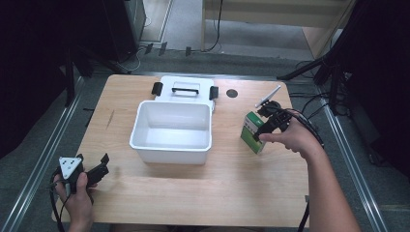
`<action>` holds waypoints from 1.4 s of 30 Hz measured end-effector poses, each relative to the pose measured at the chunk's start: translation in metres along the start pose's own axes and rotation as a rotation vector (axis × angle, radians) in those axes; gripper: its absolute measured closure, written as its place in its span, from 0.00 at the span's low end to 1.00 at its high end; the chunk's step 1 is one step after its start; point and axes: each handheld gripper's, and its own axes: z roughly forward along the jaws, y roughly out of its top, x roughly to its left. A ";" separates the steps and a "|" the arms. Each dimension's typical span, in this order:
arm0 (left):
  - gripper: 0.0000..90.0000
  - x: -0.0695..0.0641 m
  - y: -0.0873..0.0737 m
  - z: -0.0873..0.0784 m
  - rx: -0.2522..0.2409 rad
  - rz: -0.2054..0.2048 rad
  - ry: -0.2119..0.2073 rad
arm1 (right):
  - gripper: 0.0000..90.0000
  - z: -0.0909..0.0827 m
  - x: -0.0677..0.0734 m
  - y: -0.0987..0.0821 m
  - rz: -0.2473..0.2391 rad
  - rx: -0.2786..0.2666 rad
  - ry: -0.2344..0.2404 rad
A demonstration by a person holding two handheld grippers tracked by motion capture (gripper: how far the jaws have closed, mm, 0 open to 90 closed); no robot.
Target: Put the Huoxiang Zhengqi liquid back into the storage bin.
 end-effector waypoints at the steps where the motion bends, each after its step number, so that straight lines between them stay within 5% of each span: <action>1: 0.15 0.000 0.000 0.000 0.000 0.000 0.000 | 0.26 0.000 0.000 0.000 0.000 0.000 0.000; 13: 0.11 -0.001 -0.001 -0.001 -0.019 0.034 -0.013 | 0.43 0.005 -0.002 0.026 -0.016 0.052 0.016; 20: 0.11 -0.001 -0.001 -0.001 -0.021 0.032 -0.006 | 0.67 0.016 -0.002 0.029 -0.044 0.074 0.024; 24: 0.11 0.000 0.000 -0.001 -0.019 0.023 0.000 | 0.72 0.013 -0.003 0.029 -0.043 0.072 0.022; 31: 0.11 0.000 0.000 -0.001 -0.016 0.022 0.002 | 0.72 0.003 0.003 0.026 -0.131 0.053 0.035; 33: 0.11 0.001 0.000 0.000 -0.009 0.012 -0.002 | 0.72 -0.006 0.009 0.026 -0.191 0.026 0.023; 42: 0.11 0.002 0.000 0.000 -0.003 -0.008 -0.009 | 0.72 -0.044 0.036 0.036 -0.303 -0.011 0.055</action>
